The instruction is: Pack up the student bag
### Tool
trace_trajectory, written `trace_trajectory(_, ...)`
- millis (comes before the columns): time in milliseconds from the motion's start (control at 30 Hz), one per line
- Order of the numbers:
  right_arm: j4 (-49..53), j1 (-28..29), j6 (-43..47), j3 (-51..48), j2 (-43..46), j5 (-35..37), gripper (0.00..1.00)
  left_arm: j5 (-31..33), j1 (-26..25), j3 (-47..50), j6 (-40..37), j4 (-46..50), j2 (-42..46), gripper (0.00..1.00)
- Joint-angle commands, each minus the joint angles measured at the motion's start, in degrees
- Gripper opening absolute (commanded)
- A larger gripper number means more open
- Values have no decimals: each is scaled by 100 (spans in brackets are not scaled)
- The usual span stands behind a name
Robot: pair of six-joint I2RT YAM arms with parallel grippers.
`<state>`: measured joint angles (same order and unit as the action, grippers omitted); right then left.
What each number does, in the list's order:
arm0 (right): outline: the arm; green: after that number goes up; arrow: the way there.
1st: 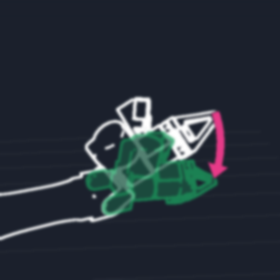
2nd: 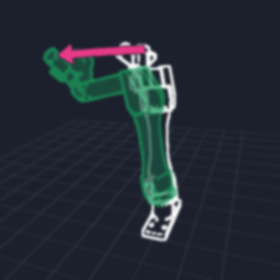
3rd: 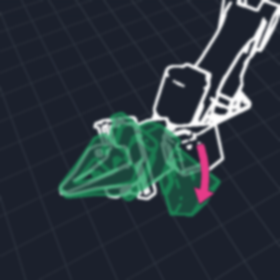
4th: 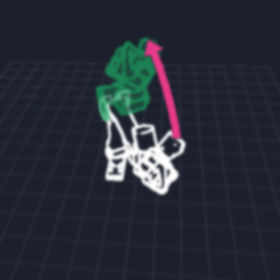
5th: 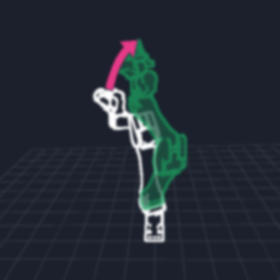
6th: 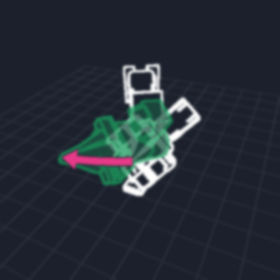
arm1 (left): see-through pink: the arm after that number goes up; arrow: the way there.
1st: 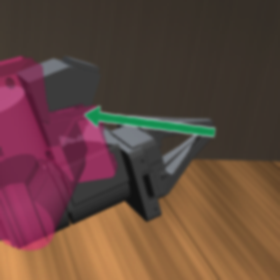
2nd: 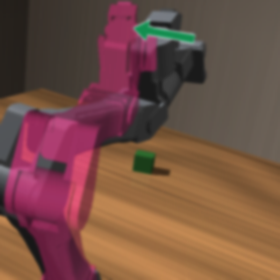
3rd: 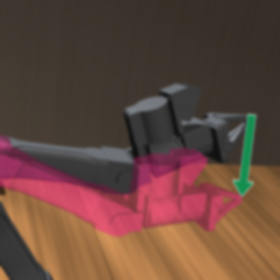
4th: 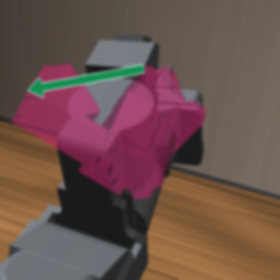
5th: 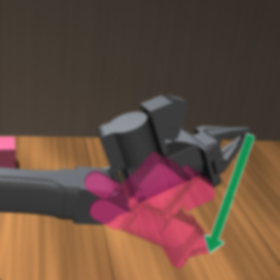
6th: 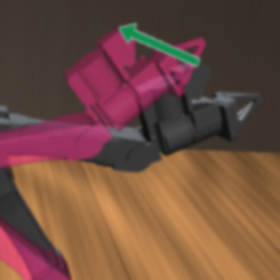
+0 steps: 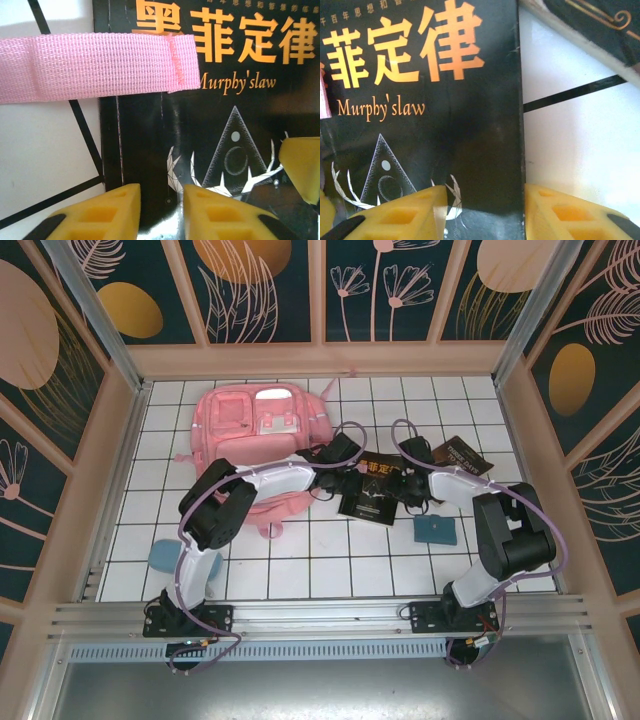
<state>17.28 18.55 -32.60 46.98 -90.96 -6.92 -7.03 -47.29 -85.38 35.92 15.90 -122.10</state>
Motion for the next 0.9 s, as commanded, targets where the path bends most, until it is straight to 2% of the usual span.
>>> trace_trajectory(0,312,251,122,314,32,-42,42,-177,-47,-72,-128,247,-244,25)
trace_trajectory(300,951,553,26,832,331,557,32,-181,-61,-79,-191,256,-428,16)
trace_trajectory(333,961,563,26,839,348,560,29,-178,-61,-80,-191,256,-422,16)
trace_trajectory(433,947,562,3,823,390,543,10,-146,-59,-77,-200,243,-387,16)
trace_trajectory(500,963,564,-39,828,449,621,4,-155,-58,-80,-204,212,-335,18)
trace_trajectory(533,973,556,-45,834,483,667,0,-131,-56,-82,-204,197,-294,19)
trace_trajectory(633,1025,512,-56,839,733,877,0,-23,-30,-67,-278,146,-15,31)
trace_trajectory(767,959,253,123,816,1344,807,0,258,68,-19,-496,115,615,49)
trace_trajectory(867,714,-83,407,861,1825,64,0,221,256,144,-523,-17,1134,57)
